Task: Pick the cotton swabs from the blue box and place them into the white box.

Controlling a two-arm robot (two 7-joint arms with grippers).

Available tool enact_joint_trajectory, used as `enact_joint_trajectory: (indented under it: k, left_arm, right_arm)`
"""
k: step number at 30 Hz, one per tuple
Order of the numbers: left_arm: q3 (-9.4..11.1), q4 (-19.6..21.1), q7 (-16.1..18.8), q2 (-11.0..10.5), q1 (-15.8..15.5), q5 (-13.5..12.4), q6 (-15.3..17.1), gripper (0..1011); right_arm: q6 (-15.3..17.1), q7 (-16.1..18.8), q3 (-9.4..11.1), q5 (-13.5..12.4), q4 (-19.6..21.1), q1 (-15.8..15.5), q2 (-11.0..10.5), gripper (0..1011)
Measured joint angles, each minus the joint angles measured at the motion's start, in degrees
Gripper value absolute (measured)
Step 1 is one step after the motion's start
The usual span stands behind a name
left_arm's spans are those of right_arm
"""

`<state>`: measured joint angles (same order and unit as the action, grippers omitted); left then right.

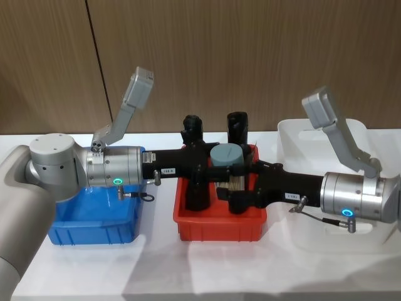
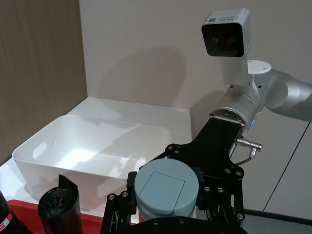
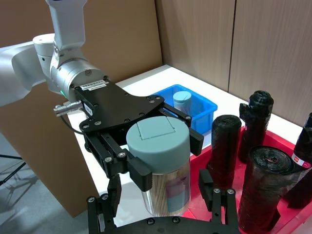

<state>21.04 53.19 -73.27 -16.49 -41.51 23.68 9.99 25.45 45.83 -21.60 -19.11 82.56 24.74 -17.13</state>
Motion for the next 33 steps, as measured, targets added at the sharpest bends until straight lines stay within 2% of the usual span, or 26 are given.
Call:
enact_joint_trajectory:
  k: [7, 10, 15, 22, 31, 33]
  left_arm:
    - [0.0, 0.0, 0.02, 0.0, 0.0, 0.0, 0.0, 665]
    - [0.0, 0.0, 0.02, 0.0, 0.0, 0.0, 0.0, 665]
    - [0.0, 0.0, 0.03, 0.0, 0.0, 0.0, 0.0, 665]
    - [0.0, 0.0, 0.01, 0.0, 0.0, 0.01, 0.0, 665]
    - [0.0, 0.0, -0.01, 0.0, 0.0, 0.01, 0.01, 665]
    - [0.0, 0.0, 0.01, 0.01, 0.0, 0.01, 0.01, 700]
  right_arm:
    - [-0.08, -0.49, -0.28, -0.41, -0.43, 0.24, 0.17, 1004]
    - [-0.2, -0.77, -0.42, -0.5, -0.68, 0.33, 0.26, 972]
    - [-0.5, -1.14, -0.66, -0.89, -1.07, 0.54, 0.43, 860]
    - [-0.74, -1.27, -0.98, -1.28, -1.32, 0.69, 0.49, 636]
    - [-0.8, -1.28, -1.28, -1.67, -1.36, 0.71, 0.36, 635]
    - [-0.8, -1.24, -1.39, -1.75, -1.34, 0.7, 0.32, 635]
